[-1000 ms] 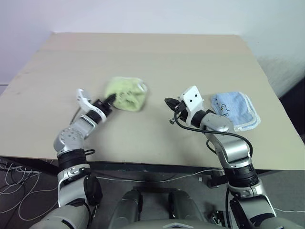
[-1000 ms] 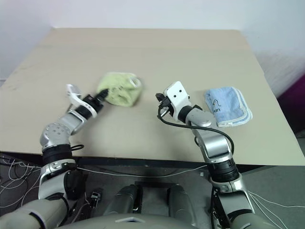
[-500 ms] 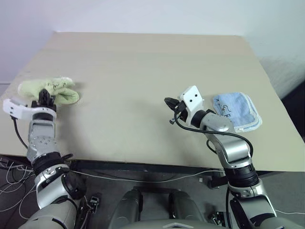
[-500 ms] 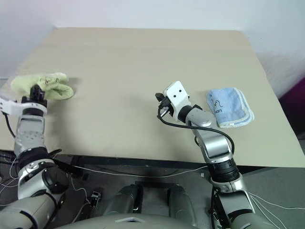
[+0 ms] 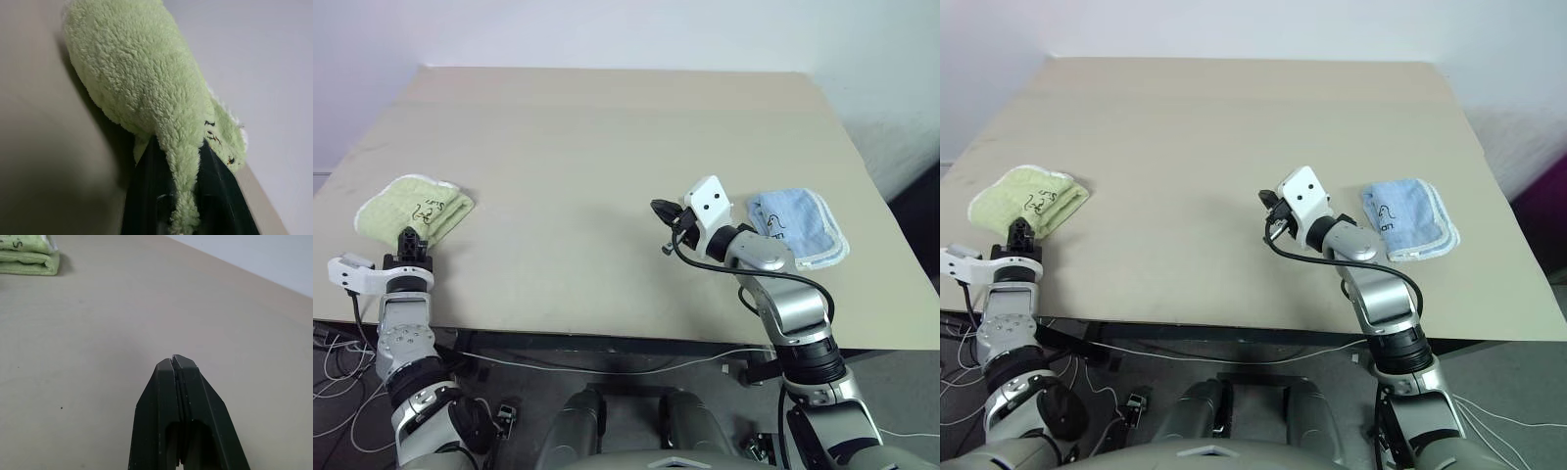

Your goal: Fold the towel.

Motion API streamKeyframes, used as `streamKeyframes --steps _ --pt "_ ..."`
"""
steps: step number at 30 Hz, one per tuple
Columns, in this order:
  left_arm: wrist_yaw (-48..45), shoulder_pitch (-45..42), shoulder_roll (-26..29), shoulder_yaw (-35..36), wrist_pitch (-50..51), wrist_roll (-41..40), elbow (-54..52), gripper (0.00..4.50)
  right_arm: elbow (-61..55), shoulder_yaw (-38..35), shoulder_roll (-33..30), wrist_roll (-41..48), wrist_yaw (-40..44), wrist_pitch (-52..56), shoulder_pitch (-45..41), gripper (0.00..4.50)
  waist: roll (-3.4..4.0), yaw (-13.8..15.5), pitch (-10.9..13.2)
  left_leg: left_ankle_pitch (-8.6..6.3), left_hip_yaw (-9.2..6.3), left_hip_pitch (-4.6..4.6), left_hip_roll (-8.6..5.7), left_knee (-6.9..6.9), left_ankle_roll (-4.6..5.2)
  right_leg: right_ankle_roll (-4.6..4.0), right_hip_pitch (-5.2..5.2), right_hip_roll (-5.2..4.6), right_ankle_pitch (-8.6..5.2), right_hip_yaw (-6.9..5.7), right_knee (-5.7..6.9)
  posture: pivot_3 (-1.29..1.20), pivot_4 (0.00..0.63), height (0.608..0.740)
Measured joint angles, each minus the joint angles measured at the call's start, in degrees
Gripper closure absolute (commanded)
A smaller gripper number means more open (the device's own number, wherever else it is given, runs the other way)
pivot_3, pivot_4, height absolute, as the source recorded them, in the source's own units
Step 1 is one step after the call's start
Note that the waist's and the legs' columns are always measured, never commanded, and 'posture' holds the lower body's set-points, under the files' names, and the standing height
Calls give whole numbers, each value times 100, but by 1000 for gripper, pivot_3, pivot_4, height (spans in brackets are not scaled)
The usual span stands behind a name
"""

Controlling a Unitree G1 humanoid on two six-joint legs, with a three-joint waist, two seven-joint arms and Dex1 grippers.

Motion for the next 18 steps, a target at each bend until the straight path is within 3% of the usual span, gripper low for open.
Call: streamKeyframes --steps 9,13,18 --pt "-132 792 -82 -130 759 -696 -1039 15 5 36 9 0 2 0 6 4500 5 -43 -3 0 8 4 1 -6 1 0 0 0 0 9 -1 0 150 740" --pt "-378 1609 97 -382 1460 -938 -1720 15 4 38 7 1 0 3 22 4500 14 -104 -8 -1 11 13 1 -10 2 -1 7 -2 -1 14 -4 0 150 740" --pt "-777 2412 394 -1462 1972 -438 -2773 15 -2 17 -13 6 -2 34 136 4500 52 -42 -25 -5 10 33 -6 -13 9 -1 38 -7 -1 10 -23 0 150 740"
